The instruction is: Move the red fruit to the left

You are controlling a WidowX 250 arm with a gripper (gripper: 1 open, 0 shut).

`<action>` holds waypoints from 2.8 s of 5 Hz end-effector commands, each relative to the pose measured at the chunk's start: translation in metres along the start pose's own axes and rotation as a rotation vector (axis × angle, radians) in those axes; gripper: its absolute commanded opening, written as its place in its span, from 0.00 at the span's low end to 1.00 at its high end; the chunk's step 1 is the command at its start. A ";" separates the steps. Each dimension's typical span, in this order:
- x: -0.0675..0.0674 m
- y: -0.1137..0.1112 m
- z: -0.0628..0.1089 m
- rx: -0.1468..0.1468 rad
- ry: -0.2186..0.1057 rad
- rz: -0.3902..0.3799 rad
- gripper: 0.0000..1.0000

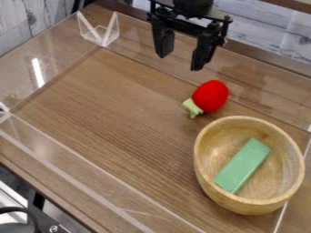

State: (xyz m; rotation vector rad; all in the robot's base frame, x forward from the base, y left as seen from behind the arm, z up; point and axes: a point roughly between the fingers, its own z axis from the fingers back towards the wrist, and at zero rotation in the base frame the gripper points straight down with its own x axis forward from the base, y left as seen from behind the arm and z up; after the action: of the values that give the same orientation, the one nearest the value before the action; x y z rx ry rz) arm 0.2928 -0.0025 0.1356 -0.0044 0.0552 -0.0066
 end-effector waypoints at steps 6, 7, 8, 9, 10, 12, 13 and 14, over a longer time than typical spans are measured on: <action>0.045 -0.065 -0.049 0.034 0.054 0.046 1.00; 0.045 -0.054 -0.059 0.042 0.048 0.036 1.00; 0.045 -0.043 -0.068 0.050 0.043 0.044 1.00; 0.048 -0.051 -0.068 0.056 0.033 0.001 1.00; 0.051 -0.062 -0.068 0.058 0.020 -0.050 1.00; 0.045 -0.066 -0.059 0.065 0.009 -0.096 1.00; 0.054 -0.066 -0.055 0.067 0.006 -0.082 1.00; 0.064 -0.064 -0.054 0.070 0.003 -0.071 1.00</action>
State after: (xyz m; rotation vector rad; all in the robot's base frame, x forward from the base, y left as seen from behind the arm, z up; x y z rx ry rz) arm 0.3448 -0.0681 0.0624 0.0675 0.1123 -0.0847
